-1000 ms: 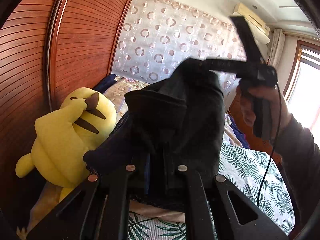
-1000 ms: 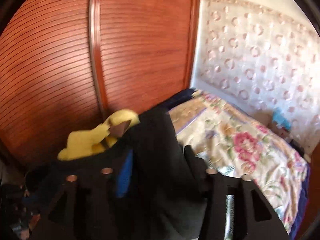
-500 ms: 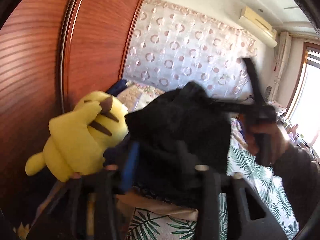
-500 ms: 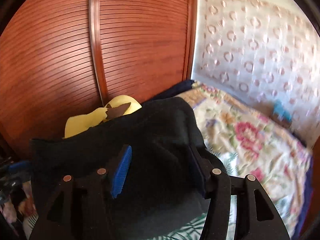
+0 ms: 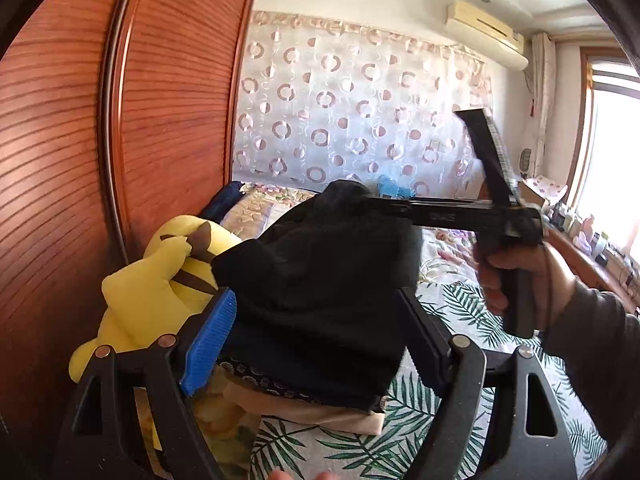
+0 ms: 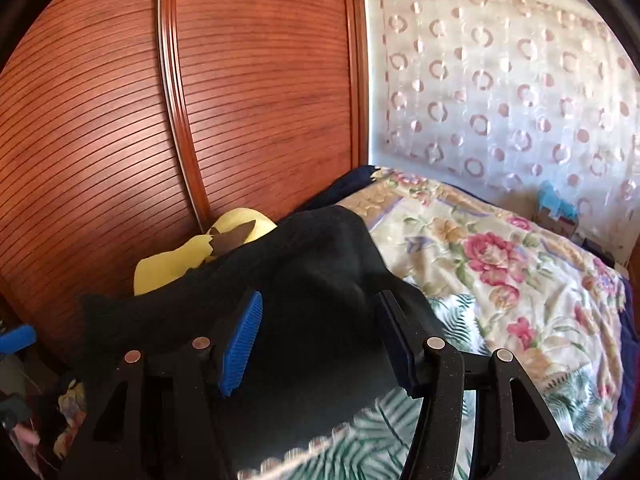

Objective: Fold small clothes

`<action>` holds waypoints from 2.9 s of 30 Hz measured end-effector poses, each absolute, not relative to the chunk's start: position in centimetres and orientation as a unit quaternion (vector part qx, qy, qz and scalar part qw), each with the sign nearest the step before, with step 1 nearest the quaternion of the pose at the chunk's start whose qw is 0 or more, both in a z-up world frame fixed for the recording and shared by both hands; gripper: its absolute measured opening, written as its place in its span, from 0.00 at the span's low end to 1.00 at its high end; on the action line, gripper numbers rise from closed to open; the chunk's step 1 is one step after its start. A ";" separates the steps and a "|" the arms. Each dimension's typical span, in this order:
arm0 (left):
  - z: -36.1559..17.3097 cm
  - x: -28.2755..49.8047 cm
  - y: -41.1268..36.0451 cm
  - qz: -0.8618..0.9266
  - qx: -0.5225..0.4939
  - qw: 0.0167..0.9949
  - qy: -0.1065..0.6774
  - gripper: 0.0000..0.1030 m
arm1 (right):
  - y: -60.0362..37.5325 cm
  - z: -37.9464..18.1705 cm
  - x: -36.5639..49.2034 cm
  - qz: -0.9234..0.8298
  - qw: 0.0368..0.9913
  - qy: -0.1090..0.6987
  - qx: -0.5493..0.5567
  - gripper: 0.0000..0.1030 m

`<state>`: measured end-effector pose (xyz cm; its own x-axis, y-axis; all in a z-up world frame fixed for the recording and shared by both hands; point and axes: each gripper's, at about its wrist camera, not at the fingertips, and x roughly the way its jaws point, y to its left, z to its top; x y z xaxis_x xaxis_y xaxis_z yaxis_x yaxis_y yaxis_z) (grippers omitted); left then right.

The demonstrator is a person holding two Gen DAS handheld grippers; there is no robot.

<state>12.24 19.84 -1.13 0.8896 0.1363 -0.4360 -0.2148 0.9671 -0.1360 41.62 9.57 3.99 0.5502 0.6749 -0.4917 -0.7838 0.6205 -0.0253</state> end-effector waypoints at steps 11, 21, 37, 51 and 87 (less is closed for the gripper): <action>0.2 10.7 15.5 0.067 -0.050 0.974 0.211 0.79 | 0.1 4.8 30.3 0.378 0.900 0.192 -0.099 0.59; -0.3 9.6 10.7 0.030 -0.029 0.976 0.216 0.79 | -8.5 3.9 19.3 0.324 0.928 0.169 -0.072 0.69; 1.4 7.4 3.0 -0.016 -0.002 0.976 0.215 0.79 | -16.3 5.0 3.4 0.214 0.968 0.128 -0.005 0.93; 2.7 5.6 0.9 -0.023 0.009 0.980 0.196 0.79 | -15.9 4.7 -2.7 0.165 0.979 0.120 0.010 0.93; 4.0 4.7 0.2 -0.015 0.003 0.982 0.187 0.79 | -19.5 4.3 -0.8 0.161 0.980 0.115 -0.002 0.93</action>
